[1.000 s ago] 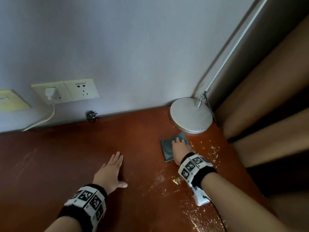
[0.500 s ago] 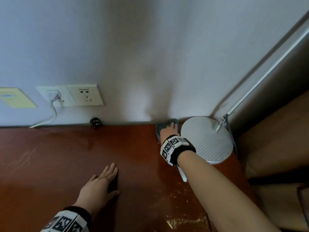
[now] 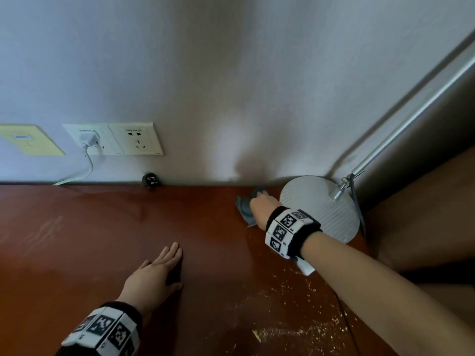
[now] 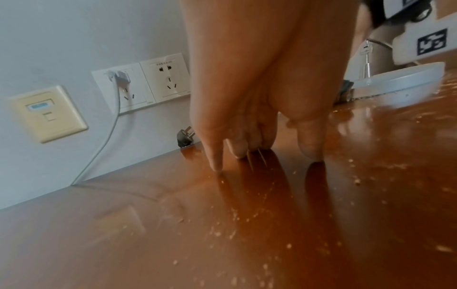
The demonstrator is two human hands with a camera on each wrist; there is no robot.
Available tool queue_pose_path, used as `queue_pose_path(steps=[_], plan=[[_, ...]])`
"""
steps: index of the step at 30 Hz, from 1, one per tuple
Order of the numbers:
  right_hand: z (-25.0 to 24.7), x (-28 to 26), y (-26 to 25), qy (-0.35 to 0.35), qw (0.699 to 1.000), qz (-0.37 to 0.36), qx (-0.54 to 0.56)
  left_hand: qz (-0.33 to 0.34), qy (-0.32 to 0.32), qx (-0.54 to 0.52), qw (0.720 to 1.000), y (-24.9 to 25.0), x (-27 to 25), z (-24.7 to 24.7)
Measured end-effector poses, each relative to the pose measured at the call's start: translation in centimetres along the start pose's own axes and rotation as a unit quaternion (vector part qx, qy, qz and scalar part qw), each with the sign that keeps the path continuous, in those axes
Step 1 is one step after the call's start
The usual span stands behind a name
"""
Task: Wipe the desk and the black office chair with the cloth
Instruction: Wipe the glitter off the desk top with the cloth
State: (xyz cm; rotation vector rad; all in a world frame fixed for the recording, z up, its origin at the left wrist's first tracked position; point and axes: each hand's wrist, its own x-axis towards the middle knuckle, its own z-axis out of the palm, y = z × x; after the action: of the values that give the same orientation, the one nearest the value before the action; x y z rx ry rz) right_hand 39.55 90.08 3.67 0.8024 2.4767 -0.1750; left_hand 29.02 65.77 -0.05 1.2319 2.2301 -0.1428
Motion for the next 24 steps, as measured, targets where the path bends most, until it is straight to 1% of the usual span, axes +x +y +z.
queue_pose_path(steps=[1, 3, 5, 6, 8, 10, 11, 12, 14, 16, 17, 18, 19, 22, 24], plan=[[0.9, 0.1, 0.4, -0.016, 1.000, -0.003, -0.024, -0.001, -0.003, 0.003, 1.000, 0.0, 0.0, 0.0], [2.8, -1.0, 1.3, -0.018, 0.996, -0.013, -0.082, 0.001, -0.003, 0.008, 1.000, 0.0, 0.0, -0.2], [4.7, -3.8, 1.8, -0.030, 0.991, -0.032, -0.128, 0.005, -0.011, 0.007, 1.000, 0.0, 0.0, -0.2], [5.6, -5.5, 1.9, -0.047, 0.988, -0.034, -0.143, 0.006, -0.013, 0.006, 1.000, -0.1, 0.0, -0.2], [6.8, -8.9, 2.0, -0.086, 0.984, -0.028, -0.155, 0.008, -0.020, 0.002, 1.000, -0.3, 0.0, -0.1], [7.3, -11.1, 2.7, -0.119, 0.981, -0.018, -0.150, 0.009, -0.026, 0.005, 1.000, -0.3, 0.1, -0.1], [7.4, -11.4, 3.3, -0.124, 0.984, -0.012, -0.124, 0.008, -0.030, 0.006, 0.999, -0.3, 0.1, -0.1], [7.2, -11.3, 3.8, -0.115, 0.989, -0.003, -0.093, 0.008, -0.031, 0.005, 0.999, -0.3, 0.2, -0.1], [6.4, -10.0, 4.2, -0.057, 0.997, 0.003, -0.058, 0.008, -0.033, 0.005, 0.999, -0.3, 0.4, 0.0], [5.8, -7.8, 3.8, 0.002, 0.998, -0.019, -0.065, 0.007, -0.032, 0.006, 0.999, -0.4, 0.4, 0.0], [5.6, -6.8, 3.4, 0.019, 0.996, -0.037, -0.076, 0.006, -0.034, 0.007, 0.999, -0.4, 0.4, 0.0], [5.6, -6.0, 3.1, 0.020, 0.994, -0.048, -0.097, 0.007, -0.035, 0.007, 0.999, -0.4, 0.4, 0.1], [5.8, -5.4, 2.9, 0.005, 0.990, -0.053, -0.131, 0.007, -0.033, 0.006, 0.999, -0.4, 0.4, 0.1], [7.1, -6.2, 3.7, -0.034, 0.972, -0.070, -0.221, 0.008, -0.028, -0.001, 1.000, -0.5, 0.4, 0.0], [8.1, -7.7, 4.5, -0.063, 0.972, -0.066, -0.217, 0.006, -0.029, -0.008, 1.000, -0.6, 0.2, 0.0]])
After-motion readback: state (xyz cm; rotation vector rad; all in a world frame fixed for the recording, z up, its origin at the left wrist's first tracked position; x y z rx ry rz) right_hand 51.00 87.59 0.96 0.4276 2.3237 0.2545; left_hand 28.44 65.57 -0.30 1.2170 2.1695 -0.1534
